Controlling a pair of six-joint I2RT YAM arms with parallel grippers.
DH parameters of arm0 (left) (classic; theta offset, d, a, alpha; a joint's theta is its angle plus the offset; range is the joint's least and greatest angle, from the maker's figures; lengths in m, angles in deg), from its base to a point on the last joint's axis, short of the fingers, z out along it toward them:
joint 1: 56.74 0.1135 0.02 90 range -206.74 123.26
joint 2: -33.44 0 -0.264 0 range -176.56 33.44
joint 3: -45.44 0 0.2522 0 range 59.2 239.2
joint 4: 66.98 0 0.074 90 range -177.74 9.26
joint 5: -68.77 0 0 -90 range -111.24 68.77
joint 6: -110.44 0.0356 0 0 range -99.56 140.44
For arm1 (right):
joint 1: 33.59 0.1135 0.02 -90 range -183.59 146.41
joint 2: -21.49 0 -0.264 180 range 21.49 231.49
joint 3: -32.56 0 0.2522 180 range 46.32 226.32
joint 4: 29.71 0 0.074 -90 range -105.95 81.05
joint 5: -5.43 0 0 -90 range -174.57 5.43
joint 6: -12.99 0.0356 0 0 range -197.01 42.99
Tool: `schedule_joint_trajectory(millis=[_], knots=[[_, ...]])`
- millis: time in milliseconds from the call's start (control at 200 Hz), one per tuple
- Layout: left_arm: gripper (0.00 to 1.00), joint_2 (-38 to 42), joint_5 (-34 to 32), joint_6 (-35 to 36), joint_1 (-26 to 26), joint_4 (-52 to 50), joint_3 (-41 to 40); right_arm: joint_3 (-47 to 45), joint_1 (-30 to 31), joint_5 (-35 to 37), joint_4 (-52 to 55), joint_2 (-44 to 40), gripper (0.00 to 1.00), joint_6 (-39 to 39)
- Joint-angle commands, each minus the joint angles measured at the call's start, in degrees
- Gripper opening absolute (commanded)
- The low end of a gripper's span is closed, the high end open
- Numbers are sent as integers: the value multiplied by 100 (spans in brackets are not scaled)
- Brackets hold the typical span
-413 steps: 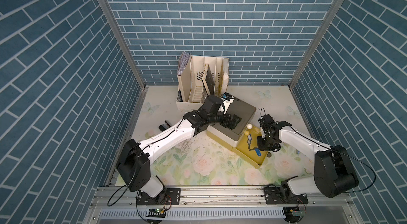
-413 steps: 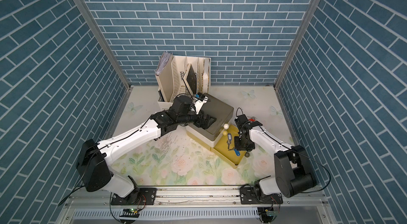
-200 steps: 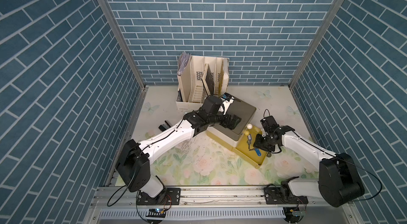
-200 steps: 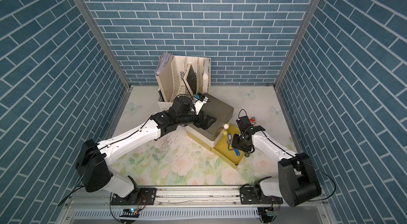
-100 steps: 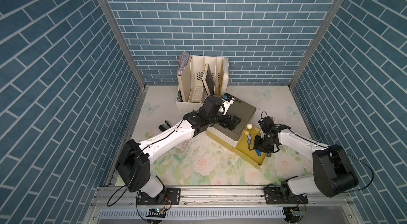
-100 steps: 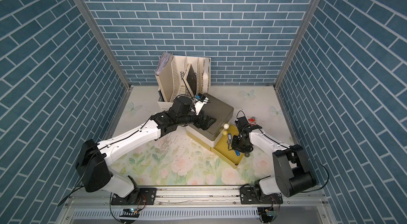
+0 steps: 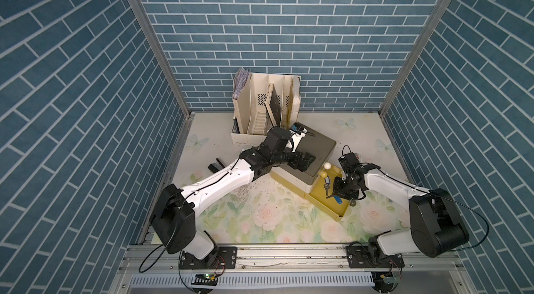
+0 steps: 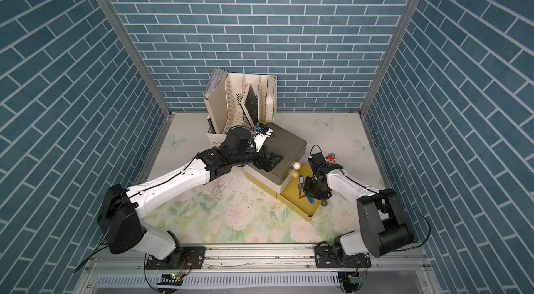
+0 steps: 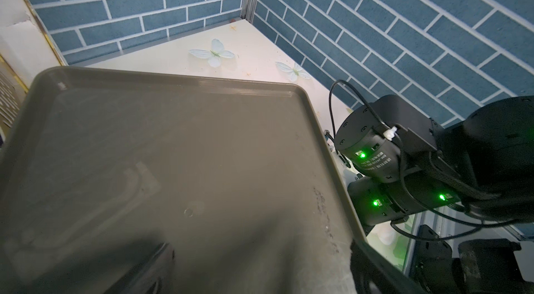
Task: Take the keys out of the drawer
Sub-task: Pick up the key from the drawer.
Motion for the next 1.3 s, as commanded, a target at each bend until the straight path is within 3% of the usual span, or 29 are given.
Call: schedule_joint_trajectory(millis=[0,585,890,1295], knots=[[100,-52,-86,-54,31,-626,-210,131,6,151,19,58,22,90],[100,-47,-97,-60,33,-650,-233,276,4,226,-69,95,0,79],[100,-24,-103,-63,33,-689,-220,387,7,266,9,-67,0,69],[100,-25,-87,-60,31,-685,-122,886,6,823,371,-999,0,35]])
